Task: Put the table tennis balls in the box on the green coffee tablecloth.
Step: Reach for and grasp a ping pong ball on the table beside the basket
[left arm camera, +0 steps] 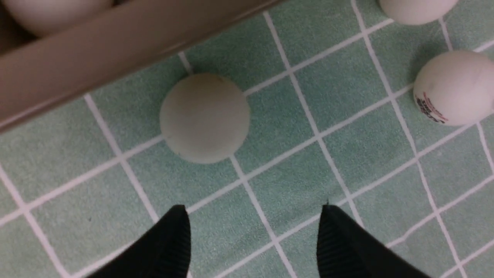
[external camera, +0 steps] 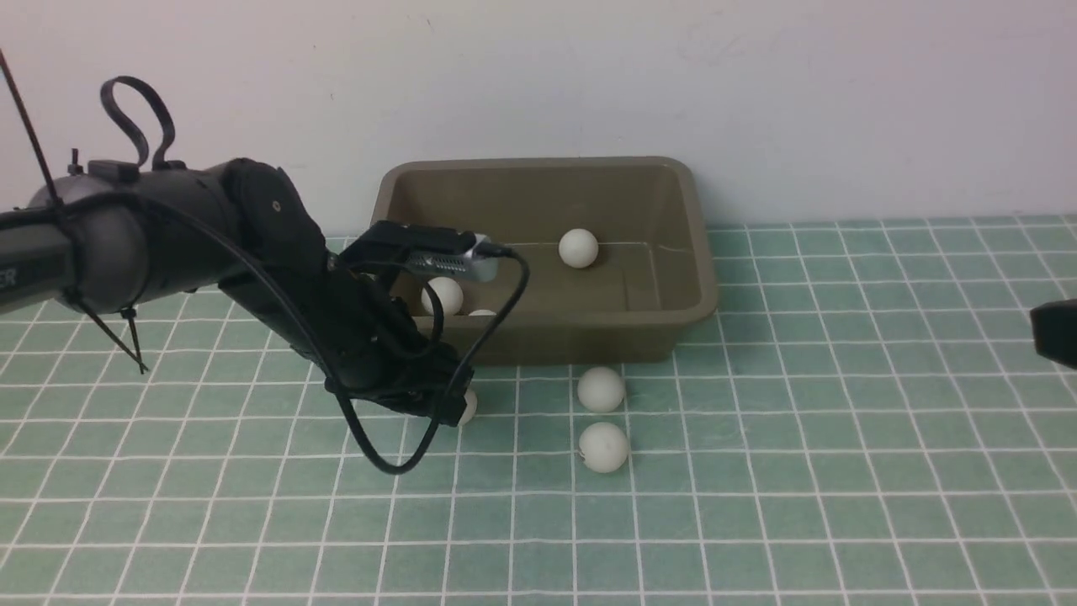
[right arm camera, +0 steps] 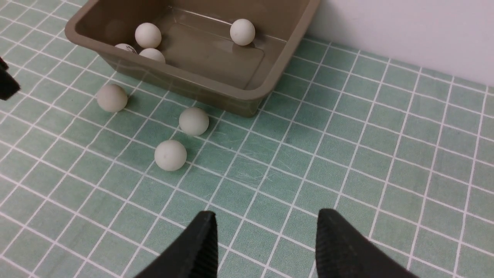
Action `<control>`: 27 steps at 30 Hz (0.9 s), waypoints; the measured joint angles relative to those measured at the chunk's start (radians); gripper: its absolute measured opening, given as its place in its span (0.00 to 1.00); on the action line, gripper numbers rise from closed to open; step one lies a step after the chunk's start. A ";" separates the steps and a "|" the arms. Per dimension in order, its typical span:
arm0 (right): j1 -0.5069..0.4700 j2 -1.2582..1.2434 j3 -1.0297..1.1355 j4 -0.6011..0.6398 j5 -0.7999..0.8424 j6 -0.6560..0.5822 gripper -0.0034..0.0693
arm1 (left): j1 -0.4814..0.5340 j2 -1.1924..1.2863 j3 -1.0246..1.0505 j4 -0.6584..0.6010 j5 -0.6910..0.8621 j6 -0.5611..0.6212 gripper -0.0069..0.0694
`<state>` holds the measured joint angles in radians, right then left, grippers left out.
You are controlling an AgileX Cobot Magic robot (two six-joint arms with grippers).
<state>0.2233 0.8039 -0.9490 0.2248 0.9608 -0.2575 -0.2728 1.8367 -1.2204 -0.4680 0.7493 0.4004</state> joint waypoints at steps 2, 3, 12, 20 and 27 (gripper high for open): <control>0.000 0.000 0.000 -0.001 0.000 0.000 0.49 | -0.016 0.000 0.000 0.000 -0.006 0.068 0.64; 0.000 0.000 0.000 -0.001 0.000 0.000 0.49 | -0.019 0.000 0.000 0.000 -0.006 0.079 0.64; 0.000 0.000 0.000 -0.027 -0.020 0.000 0.49 | -0.039 -0.017 0.000 -0.030 0.050 0.135 0.70; 0.000 0.000 0.000 -0.060 -0.025 0.000 0.49 | -0.039 -0.207 0.000 -0.029 0.186 0.120 0.40; 0.000 0.000 0.000 -0.070 -0.032 0.000 0.49 | -0.041 -0.442 0.028 -0.027 0.215 0.101 0.35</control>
<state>0.2233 0.8039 -0.9490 0.1544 0.9291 -0.2575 -0.3135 1.3945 -1.1927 -0.4954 0.9642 0.5011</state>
